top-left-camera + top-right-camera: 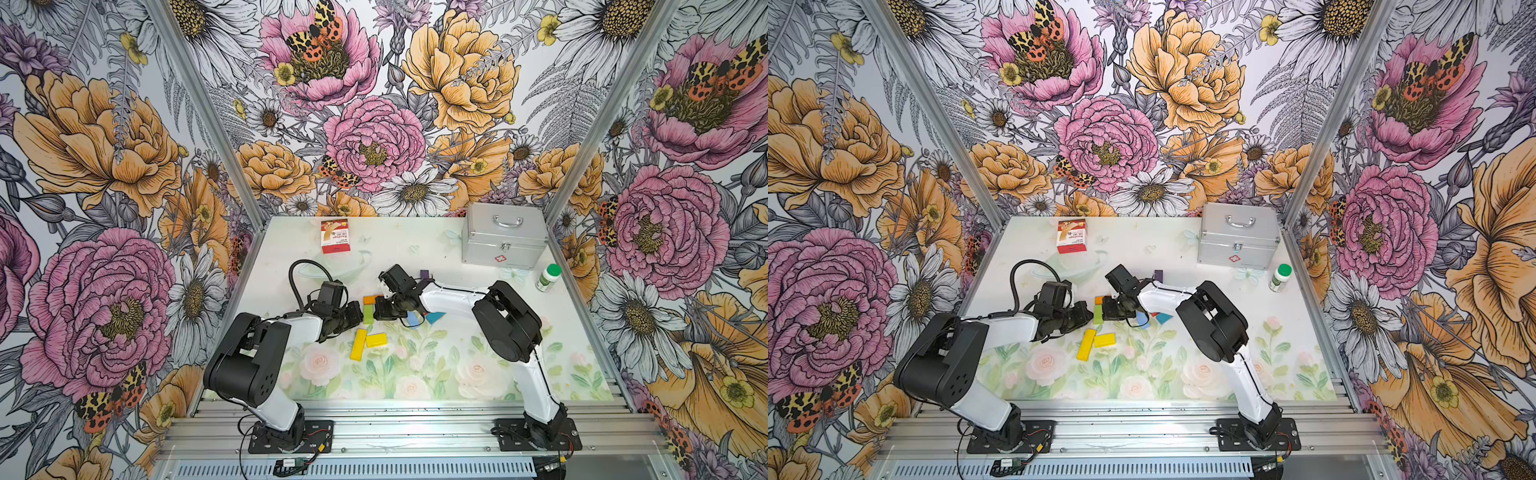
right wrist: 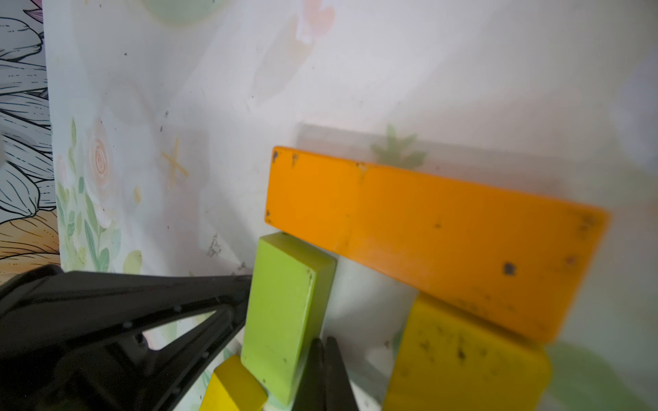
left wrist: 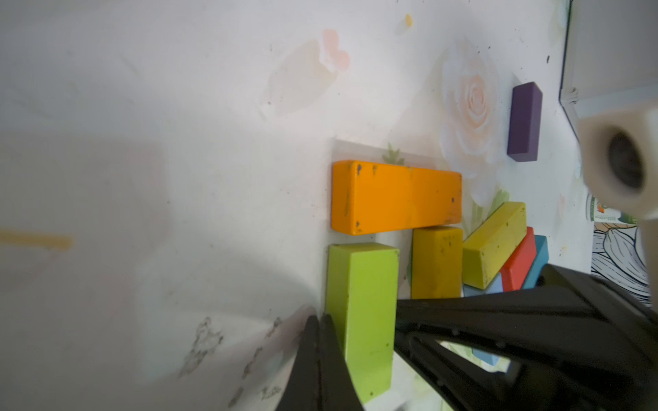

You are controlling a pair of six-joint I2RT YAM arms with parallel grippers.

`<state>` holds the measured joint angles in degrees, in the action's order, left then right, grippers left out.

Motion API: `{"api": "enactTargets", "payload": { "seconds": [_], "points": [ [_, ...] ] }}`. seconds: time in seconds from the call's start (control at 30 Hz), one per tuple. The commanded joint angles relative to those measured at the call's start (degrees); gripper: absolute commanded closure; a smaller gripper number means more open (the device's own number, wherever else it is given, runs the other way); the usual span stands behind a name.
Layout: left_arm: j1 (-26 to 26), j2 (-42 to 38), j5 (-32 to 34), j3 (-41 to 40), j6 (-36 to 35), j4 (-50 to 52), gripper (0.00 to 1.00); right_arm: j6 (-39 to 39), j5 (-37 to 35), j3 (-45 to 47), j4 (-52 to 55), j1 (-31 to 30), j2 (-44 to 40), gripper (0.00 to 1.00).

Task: Assemble the letter p with building blocks
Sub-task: Assemble the building block at the center of the board.

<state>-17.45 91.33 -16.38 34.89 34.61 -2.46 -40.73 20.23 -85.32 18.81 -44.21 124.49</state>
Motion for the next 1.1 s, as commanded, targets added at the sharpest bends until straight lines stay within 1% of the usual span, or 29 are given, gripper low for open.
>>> {"api": "enactTargets", "payload": {
  "seconds": [0.0,0.43,0.77,1.07],
  "points": [
    [-0.04,1.49,-0.45,-0.09,0.24,1.51,1.00,-0.25,0.39,-1.30,-0.32,0.39,1.25,1.00],
    [0.17,2.67,-0.50,0.70,0.28,1.48,1.00,-0.28,0.75,-1.87,-0.27,0.44,1.72,1.00],
    [0.24,2.13,-0.73,0.40,0.28,1.62,1.00,-0.40,0.96,-2.48,-0.26,0.47,2.28,1.00],
    [2.03,1.30,-0.58,-0.06,0.45,1.56,1.00,-0.24,0.55,-1.61,-0.25,0.52,1.09,1.00]
  ]
}}
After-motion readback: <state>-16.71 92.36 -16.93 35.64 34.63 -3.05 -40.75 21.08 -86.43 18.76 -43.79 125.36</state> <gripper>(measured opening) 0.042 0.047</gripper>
